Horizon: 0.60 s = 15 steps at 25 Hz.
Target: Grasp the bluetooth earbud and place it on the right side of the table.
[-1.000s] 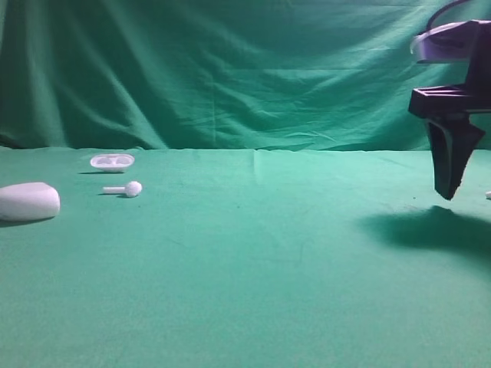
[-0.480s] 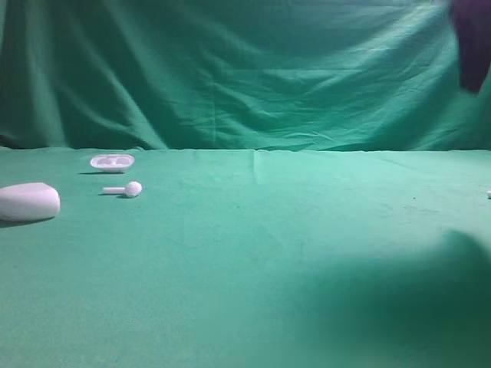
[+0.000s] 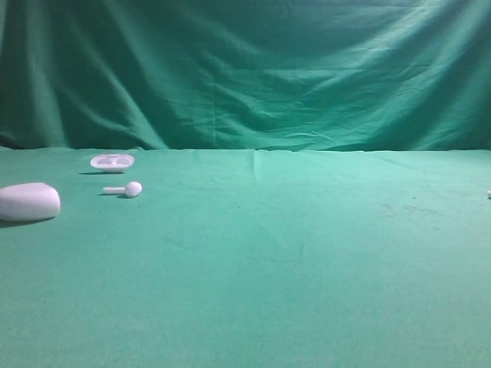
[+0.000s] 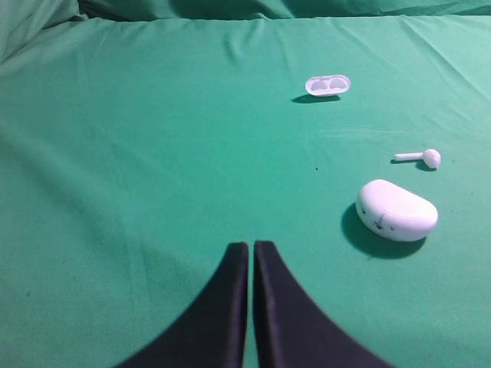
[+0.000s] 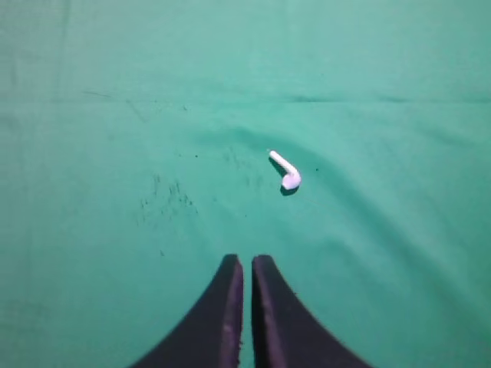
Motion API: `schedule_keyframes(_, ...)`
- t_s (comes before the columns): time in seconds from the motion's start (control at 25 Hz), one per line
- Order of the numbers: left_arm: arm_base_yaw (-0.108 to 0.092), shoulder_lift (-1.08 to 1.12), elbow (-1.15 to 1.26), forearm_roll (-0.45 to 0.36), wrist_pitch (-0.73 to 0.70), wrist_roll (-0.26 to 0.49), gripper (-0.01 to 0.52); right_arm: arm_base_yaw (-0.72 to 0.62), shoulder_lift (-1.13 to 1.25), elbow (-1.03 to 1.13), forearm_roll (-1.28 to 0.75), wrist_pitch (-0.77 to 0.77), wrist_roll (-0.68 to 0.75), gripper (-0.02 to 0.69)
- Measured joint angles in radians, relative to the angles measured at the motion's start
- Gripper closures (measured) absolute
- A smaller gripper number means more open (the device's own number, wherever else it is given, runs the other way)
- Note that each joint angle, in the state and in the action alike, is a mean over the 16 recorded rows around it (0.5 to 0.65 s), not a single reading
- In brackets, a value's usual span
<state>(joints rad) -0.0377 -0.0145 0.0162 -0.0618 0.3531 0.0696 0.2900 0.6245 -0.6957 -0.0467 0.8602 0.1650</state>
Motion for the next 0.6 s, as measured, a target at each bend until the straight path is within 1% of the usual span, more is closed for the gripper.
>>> schedule_keyframes(0.16,0.000,0.000,0.000,0.000,0.000,0.000,0.514,0.000,-0.131,0.078,0.086,-0.059,-0.036,0.665)
schedule_keyframes(0.36,0.000,0.000,0.000,0.000,0.000,0.000,0.514,0.000,-0.233,0.141,0.177,-0.121,-0.074,0.665)
schedule_keyframes(0.6,0.000,0.000,0.000,0.000,0.000,0.000,0.514,-0.001,-0.280,0.179,0.182,-0.169,-0.090,0.665)
